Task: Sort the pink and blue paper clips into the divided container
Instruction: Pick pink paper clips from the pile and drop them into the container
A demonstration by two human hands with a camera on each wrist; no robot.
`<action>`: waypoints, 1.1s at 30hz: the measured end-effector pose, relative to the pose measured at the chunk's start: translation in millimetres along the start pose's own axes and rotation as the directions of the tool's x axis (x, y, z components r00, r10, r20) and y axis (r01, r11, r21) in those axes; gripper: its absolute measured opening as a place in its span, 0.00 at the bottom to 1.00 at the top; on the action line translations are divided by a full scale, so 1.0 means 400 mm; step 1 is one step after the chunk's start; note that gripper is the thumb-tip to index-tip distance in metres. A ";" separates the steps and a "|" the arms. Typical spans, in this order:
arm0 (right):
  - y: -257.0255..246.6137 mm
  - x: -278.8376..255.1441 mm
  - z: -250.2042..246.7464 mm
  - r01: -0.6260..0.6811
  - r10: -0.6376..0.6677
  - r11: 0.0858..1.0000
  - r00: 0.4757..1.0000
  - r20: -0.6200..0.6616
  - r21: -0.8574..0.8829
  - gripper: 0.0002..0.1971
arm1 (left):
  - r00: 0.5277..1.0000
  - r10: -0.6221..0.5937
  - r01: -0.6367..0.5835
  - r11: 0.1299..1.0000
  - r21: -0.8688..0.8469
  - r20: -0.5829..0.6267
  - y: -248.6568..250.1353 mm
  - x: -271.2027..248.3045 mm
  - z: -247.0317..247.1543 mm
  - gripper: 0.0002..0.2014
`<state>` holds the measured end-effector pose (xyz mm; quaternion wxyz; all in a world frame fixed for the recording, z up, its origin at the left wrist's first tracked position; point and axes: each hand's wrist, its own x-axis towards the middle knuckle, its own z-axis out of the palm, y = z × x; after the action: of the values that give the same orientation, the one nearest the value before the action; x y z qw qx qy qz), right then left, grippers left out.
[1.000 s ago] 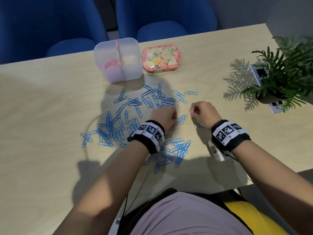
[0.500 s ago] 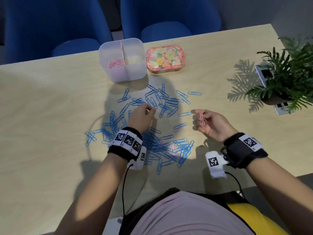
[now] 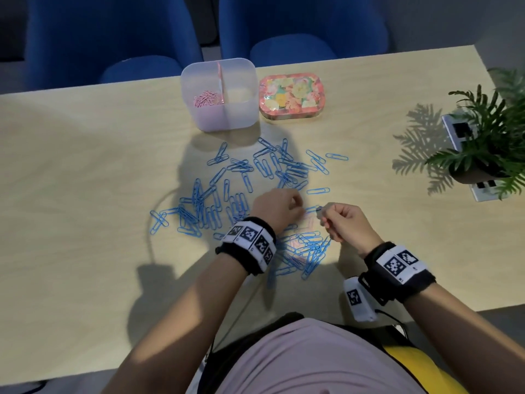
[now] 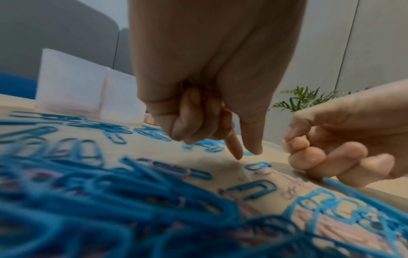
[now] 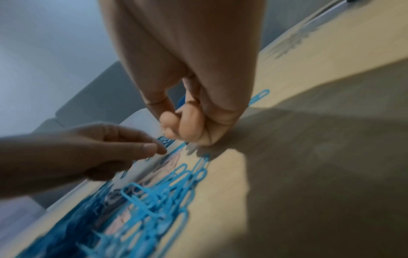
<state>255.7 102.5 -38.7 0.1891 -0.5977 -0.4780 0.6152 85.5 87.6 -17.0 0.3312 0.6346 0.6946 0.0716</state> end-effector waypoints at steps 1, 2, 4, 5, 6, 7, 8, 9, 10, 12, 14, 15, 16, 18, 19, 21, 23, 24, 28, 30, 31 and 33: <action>0.011 -0.001 -0.002 0.055 -0.057 0.996 0.998 -0.033 -0.063 0.14 | 1.000 -0.005 0.006 1.000 0.025 -0.016 0.007 0.013 0.003 0.08; 0.023 -0.003 -0.005 0.107 -0.117 0.982 0.991 -0.056 -0.156 0.13 | 0.999 -0.011 0.012 0.999 0.044 -0.032 0.012 0.025 0.004 0.08; 0.034 -0.010 -0.010 0.177 -0.207 0.912 0.977 -0.042 -0.370 0.08 | 0.998 -0.026 0.030 0.998 0.064 -0.065 0.013 0.042 0.006 0.08; 0.034 -0.016 -0.011 0.197 -0.229 0.866 0.973 -0.015 -0.460 0.07 | 0.996 -0.032 0.038 0.997 0.066 -0.087 0.009 0.049 0.005 0.08; 0.030 -0.021 -0.010 0.210 -0.242 0.817 0.970 0.012 -0.538 0.09 | 0.993 -0.038 0.045 0.997 0.063 -0.113 0.005 0.052 0.002 0.08; 0.025 -0.024 -0.009 0.222 -0.250 0.773 0.968 0.035 -0.595 0.13 | 0.990 -0.042 0.050 0.997 0.057 -0.137 0.001 0.051 -0.002 0.08; 0.016 -0.026 -0.006 0.228 -0.257 0.739 0.965 0.046 -0.634 0.17 | 0.988 -0.043 0.051 0.997 0.050 -0.151 -0.005 0.048 -0.007 0.09; 0.008 -0.025 -0.002 0.234 -0.270 0.715 0.962 0.049 -0.659 0.19 | 0.989 -0.035 0.042 0.998 0.044 -0.146 -0.011 0.041 -0.012 0.09; 0.000 -0.025 0.003 0.241 -0.283 0.692 0.958 0.052 -0.680 0.20 | 0.992 -0.019 0.025 0.999 0.044 -0.125 -0.015 0.030 -0.016 0.09; -0.012 -0.025 0.012 0.275 -0.311 0.635 0.946 0.087 -0.722 0.18 | 0.998 0.008 -0.005 0.999 0.052 -0.063 -0.023 0.005 -0.018 0.08; -0.023 -0.023 0.020 0.334 -0.346 0.564 0.926 0.151 -0.756 0.13 | 0.999 0.008 -0.007 0.999 0.048 -0.034 -0.031 -0.018 -0.013 0.07; -0.026 -0.021 0.023 0.351 -0.356 0.534 0.919 0.171 -0.769 0.10 | 0.999 -0.002 0.004 1.000 0.027 -0.044 -0.033 -0.026 -0.011 0.07; -0.028 -0.019 0.026 0.352 -0.355 0.507 0.917 0.182 -0.787 0.08 | 0.998 -0.027 0.026 1.000 -0.006 -0.059 -0.032 -0.033 -0.014 0.07; -0.031 -0.016 0.033 0.326 -0.329 0.474 0.927 0.179 -0.818 0.05 | 0.989 -0.115 0.106 0.990 -0.096 -0.097 -0.036 -0.035 -0.043 0.09; -0.032 -0.016 0.035 0.311 -0.312 0.472 0.934 0.174 -0.825 0.03 | 0.979 -0.168 0.148 0.976 -0.160 -0.118 -0.045 -0.025 -0.070 0.10; -0.030 -0.011 0.036 0.291 -0.249 0.516 0.951 0.183 -0.806 0.02 | 0.954 -0.262 0.214 0.936 -0.280 -0.147 -0.075 0.011 -0.147 0.13; -0.024 0.003 0.025 0.284 -0.178 0.617 0.959 0.221 -0.734 0.07 | 0.907 -0.357 0.259 0.891 -0.373 -0.222 -0.112 0.059 -0.243 0.15; -0.025 0.009 0.018 0.286 -0.166 0.688 0.957 0.240 -0.667 0.10 | 0.883 -0.383 0.261 0.881 -0.396 -0.271 -0.126 0.080 -0.296 0.16; -0.080 0.009 0.005 0.205 -0.156 0.949 0.965 0.209 -0.240 0.14 | 0.823 -0.420 0.210 0.851 -0.482 -0.383 -0.164 0.158 -0.465 0.16; -0.122 0.007 0.005 0.119 -0.105 0.990 0.980 0.167 -0.075 0.11 | 0.812 -0.470 0.173 0.761 -0.625 -0.347 -0.179 0.193 -0.500 0.15; -0.146 0.009 0.006 0.110 -0.104 0.993 0.981 0.163 -0.030 0.10 | 0.808 -0.497 0.156 0.698 -0.699 -0.316 -0.193 0.213 -0.509 0.16; -0.196 0.019 0.011 0.148 -0.146 0.989 0.970 0.196 0.004 0.10 | 0.798 -0.552 0.128 0.549 -0.826 -0.243 -0.200 0.234 -0.514 0.16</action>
<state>223.5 144.0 20.1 0.1830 -0.4980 -0.5404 0.6530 -92.1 225.6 65.4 0.3961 0.2363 0.7654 0.4489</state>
